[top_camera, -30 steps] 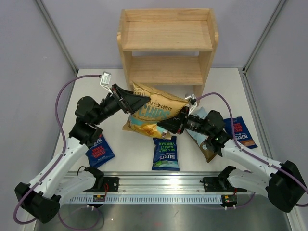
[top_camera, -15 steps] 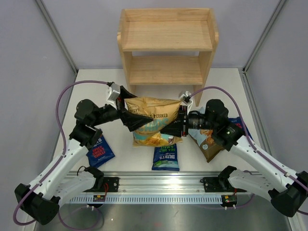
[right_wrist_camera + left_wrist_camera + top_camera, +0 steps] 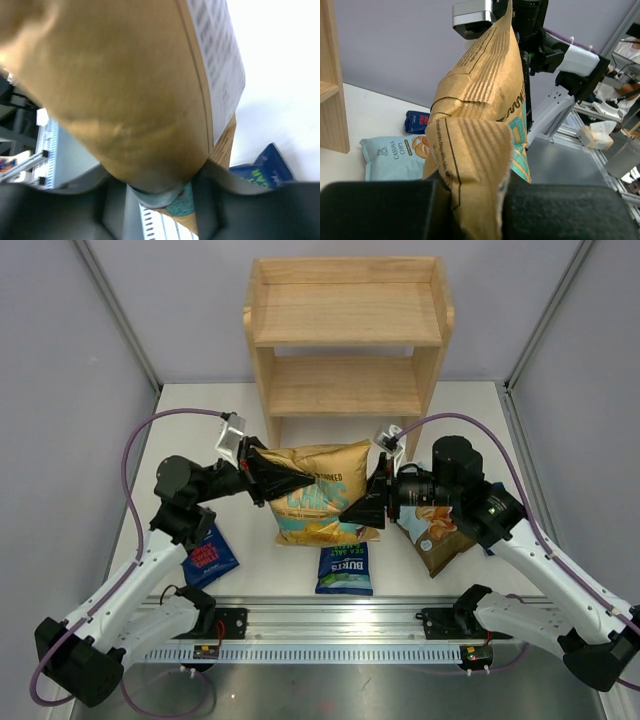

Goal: Place and organize the chips bags onto the shelf

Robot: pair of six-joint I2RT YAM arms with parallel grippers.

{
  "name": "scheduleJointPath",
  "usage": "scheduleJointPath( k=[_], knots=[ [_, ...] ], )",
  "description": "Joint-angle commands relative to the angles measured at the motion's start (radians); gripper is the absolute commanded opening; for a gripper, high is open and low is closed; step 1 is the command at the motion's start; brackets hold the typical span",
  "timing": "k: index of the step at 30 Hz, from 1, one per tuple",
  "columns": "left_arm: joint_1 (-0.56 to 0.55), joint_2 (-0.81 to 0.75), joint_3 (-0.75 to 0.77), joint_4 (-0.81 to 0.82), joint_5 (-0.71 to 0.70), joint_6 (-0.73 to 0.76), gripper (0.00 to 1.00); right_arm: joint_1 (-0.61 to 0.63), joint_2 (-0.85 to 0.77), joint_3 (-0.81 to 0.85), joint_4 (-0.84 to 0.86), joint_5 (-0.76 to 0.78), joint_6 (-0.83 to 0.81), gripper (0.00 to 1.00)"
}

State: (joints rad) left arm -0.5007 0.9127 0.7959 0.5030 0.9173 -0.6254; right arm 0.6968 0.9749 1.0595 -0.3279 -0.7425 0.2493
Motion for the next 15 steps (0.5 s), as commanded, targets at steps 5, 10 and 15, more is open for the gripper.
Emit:
scheduleJointPath(
  k=[5, 10, 15],
  knots=[
    [-0.006, -0.086, 0.023, -0.007, -0.203, -0.153, 0.0, 0.009, -0.076, 0.073, 0.076, 0.156, -0.005, 0.96],
    [-0.006, -0.116, 0.016, -0.02, -0.383, -0.267, 0.0, 0.01, -0.197, 0.02, 0.046, 0.478, 0.045, 0.99],
    [-0.004, -0.138, -0.017, -0.015, -0.605, -0.439, 0.0, 0.01, -0.336, -0.061, 0.07, 0.568, 0.148, 0.99]
  ],
)
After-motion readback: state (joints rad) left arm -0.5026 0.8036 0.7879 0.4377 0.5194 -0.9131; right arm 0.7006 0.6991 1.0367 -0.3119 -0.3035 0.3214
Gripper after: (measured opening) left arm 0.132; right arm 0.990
